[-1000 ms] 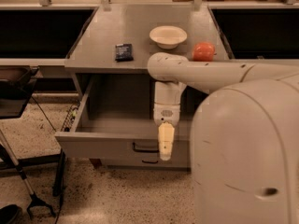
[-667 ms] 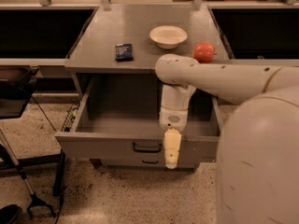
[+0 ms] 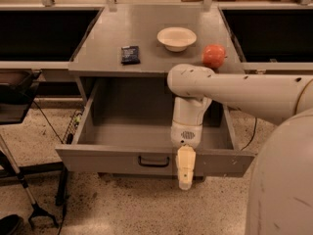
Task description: Open top drawer
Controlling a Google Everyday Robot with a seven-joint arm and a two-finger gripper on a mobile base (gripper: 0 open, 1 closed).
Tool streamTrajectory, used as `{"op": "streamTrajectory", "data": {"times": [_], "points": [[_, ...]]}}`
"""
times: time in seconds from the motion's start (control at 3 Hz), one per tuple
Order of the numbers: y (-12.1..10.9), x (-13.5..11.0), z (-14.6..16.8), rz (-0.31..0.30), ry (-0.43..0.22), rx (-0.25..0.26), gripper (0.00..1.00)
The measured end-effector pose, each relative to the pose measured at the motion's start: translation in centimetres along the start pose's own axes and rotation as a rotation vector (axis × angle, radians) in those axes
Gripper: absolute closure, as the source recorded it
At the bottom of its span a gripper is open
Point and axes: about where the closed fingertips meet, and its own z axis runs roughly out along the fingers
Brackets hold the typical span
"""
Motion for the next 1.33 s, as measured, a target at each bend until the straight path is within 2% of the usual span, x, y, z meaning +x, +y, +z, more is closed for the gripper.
{"op": "streamTrajectory", "data": {"times": [1.0, 1.33], "points": [[2.0, 1.5, 1.1, 0.012, 0.007, -0.024, 0.00], [3.5, 2.2, 0.1, 0.000, -0.040, 0.071, 0.00]]}}
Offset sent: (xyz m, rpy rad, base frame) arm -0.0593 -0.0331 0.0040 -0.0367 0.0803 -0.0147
